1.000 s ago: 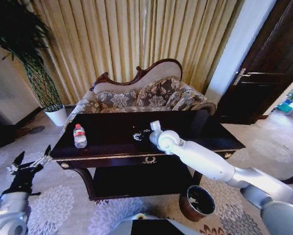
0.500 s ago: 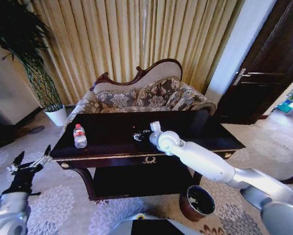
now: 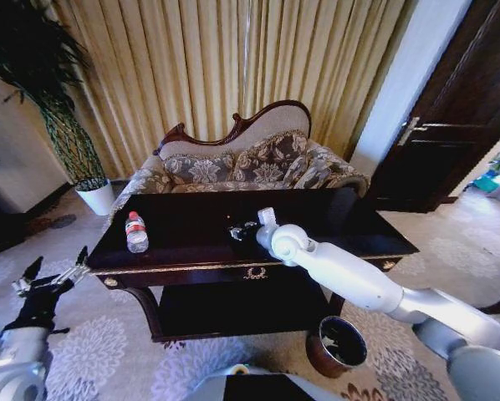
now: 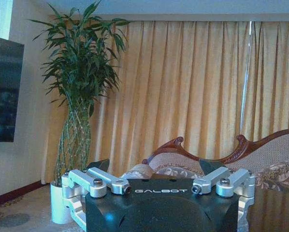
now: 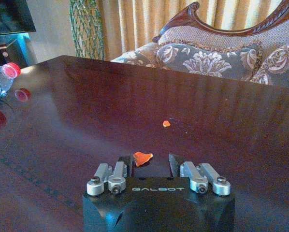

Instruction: Move to the front of the table and place the trash on the table into the trash bin.

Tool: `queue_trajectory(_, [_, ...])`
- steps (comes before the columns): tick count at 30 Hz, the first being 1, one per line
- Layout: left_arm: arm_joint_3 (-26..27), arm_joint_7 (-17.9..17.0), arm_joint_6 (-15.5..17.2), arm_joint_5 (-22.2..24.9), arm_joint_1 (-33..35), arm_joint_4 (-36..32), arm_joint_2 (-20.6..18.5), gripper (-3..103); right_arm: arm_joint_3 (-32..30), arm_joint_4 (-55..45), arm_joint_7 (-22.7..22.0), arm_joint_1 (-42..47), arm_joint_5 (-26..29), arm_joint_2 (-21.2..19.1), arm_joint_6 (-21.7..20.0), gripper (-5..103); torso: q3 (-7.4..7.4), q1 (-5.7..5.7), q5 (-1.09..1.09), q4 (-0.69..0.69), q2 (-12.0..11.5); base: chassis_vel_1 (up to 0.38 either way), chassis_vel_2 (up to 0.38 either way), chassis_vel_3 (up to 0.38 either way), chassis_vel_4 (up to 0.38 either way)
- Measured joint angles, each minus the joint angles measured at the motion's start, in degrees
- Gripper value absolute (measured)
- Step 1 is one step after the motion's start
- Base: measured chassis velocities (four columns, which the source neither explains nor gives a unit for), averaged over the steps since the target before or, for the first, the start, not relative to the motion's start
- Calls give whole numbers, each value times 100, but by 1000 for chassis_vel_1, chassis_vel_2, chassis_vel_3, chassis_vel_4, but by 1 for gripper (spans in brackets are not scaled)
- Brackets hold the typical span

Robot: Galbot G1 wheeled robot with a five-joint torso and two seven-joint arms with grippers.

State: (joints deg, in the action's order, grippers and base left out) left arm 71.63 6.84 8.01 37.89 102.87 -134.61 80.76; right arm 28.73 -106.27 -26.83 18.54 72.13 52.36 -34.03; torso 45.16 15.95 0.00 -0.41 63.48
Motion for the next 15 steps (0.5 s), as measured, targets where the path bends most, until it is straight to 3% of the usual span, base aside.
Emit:
queue_trajectory(4, [-4,-1,0,-2,-6,0,0,100,0,-9,2,-9,2,-10,0,44,0,0,0,0,0,0,0,0,0])
queue_trajectory(9, [-9,-2,0,-3,-12,9,-2,100,7,-6,4,-16,5,-11,-1,25,0,0,0,0,0,0,0,0,0])
queue_trajectory(15, [-3,-2,0,-3,-8,11,-16,100,27,9,6,-21,2,6,-1,18,0,0,0,0,0,0,0,0,0])
